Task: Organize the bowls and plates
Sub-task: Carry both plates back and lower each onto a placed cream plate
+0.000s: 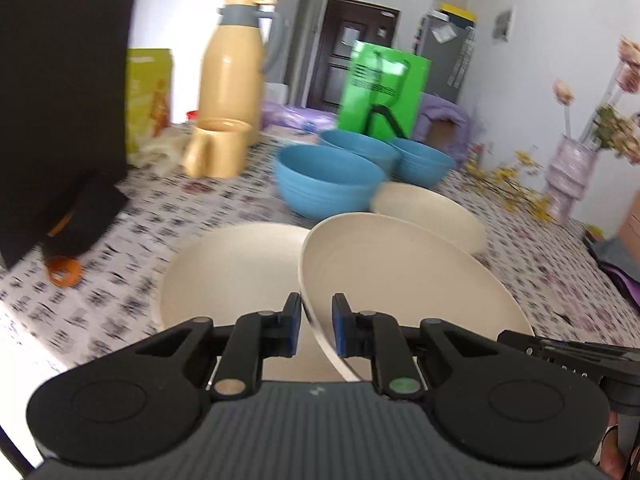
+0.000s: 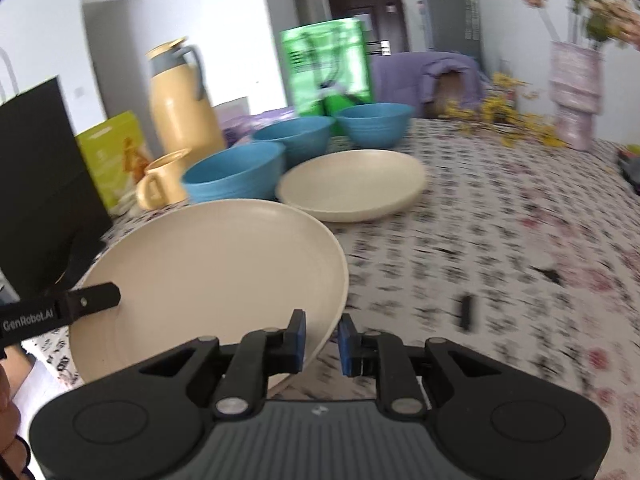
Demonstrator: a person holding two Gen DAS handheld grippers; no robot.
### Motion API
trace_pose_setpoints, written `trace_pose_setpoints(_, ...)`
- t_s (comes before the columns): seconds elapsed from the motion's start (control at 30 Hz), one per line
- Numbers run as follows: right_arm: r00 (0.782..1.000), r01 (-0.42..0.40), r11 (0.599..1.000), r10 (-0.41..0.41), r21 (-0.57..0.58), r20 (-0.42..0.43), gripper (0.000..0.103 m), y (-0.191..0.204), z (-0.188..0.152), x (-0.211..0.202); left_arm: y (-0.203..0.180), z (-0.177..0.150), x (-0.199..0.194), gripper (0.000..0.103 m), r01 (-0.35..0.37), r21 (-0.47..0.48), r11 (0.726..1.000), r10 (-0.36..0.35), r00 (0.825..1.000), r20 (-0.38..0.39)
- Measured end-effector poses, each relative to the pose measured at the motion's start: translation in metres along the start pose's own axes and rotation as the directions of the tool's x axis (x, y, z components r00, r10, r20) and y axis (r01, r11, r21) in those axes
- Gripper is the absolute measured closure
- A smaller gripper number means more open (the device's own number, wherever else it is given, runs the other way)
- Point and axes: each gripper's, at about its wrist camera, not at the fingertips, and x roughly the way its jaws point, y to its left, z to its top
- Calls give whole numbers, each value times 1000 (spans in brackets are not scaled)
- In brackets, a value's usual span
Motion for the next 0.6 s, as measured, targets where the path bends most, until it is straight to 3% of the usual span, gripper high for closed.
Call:
trace_pose_setpoints(0.27,999,-34,995,32,-95,-29,84,59,18,48,51,18,22,87,-84,-19,996,83,996,-10)
trace_pose_setpoints(0.6,999,-12,981,4,-192,-42,81,97,16,70,84,17,33,87,-92,-44,995,91,995,-40)
